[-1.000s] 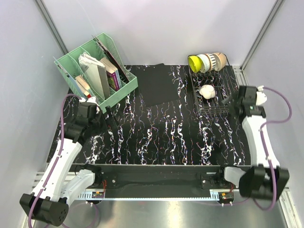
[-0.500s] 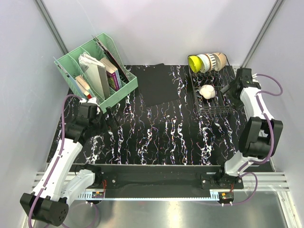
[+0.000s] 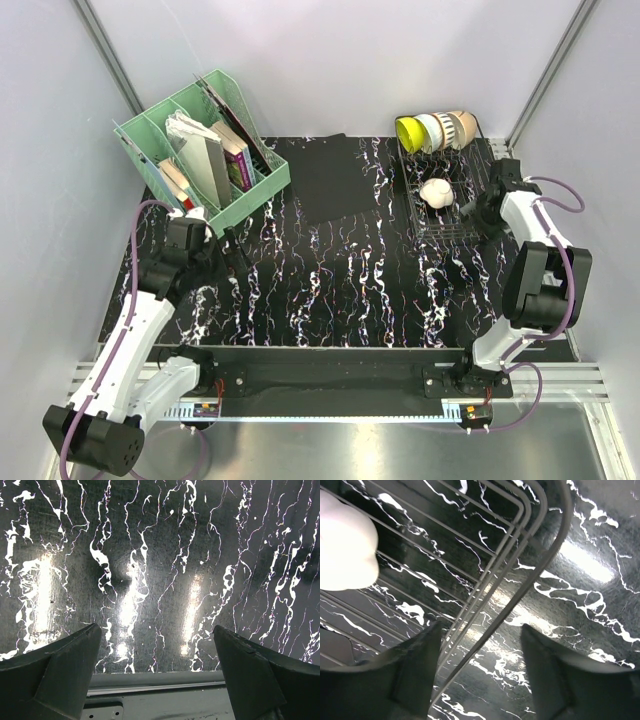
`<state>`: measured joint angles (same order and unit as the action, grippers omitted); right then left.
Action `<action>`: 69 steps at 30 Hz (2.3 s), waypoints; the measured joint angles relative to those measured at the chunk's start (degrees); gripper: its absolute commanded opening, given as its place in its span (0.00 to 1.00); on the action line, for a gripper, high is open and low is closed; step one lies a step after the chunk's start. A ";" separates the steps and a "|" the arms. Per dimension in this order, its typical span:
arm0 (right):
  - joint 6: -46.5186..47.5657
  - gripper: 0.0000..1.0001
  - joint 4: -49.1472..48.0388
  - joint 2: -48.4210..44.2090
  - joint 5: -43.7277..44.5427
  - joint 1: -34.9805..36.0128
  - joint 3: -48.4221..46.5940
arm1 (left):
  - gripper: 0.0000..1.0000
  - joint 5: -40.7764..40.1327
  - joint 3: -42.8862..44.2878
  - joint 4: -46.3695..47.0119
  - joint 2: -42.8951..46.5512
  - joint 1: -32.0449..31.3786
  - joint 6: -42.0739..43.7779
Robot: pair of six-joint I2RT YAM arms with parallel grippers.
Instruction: Unload the bowls from the dish rack
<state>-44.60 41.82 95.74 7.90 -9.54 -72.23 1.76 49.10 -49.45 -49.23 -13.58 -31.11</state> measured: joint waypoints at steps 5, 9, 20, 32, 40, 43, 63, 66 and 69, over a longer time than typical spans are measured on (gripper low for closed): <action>-1.31 0.45 -1.27 0.00 -0.81 0.00 1.95 | 0.98 0.00 0.00 0.07 0.02 0.00 0.00; -2.71 0.17 -5.86 -2.08 -1.51 0.13 4.74 | 0.98 0.00 0.00 0.07 0.02 0.00 -0.02; -10.25 0.02 -7.30 -11.91 -1.03 -1.73 14.95 | 0.98 0.00 0.00 0.09 0.74 0.00 0.00; -10.29 0.00 3.65 -27.87 1.60 -0.63 24.81 | 0.98 0.00 0.00 0.07 1.66 -0.04 0.04; -9.70 0.00 6.95 -32.28 3.04 -0.52 24.90 | 0.98 -0.02 0.00 0.02 1.62 -0.04 0.61; -8.96 0.00 7.72 -33.55 4.02 -0.52 24.90 | 0.98 -0.02 0.00 0.02 1.62 -0.04 0.63; 3.08 0.00 10.73 -41.92 8.04 -0.74 21.46 | 0.97 -0.09 0.00 0.02 0.72 -0.04 0.63; 5.42 0.00 10.45 -42.47 8.17 -0.76 21.33 | 0.97 -0.09 0.02 0.02 0.28 -0.04 0.66; 6.27 0.00 10.49 -44.00 8.44 -0.74 21.33 | 0.97 -0.11 0.07 -0.02 0.26 -0.04 0.66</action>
<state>-38.33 52.31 51.75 16.34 -10.28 -50.89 1.65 49.17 -49.47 -48.97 -13.63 -30.46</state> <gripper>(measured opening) 0.087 0.976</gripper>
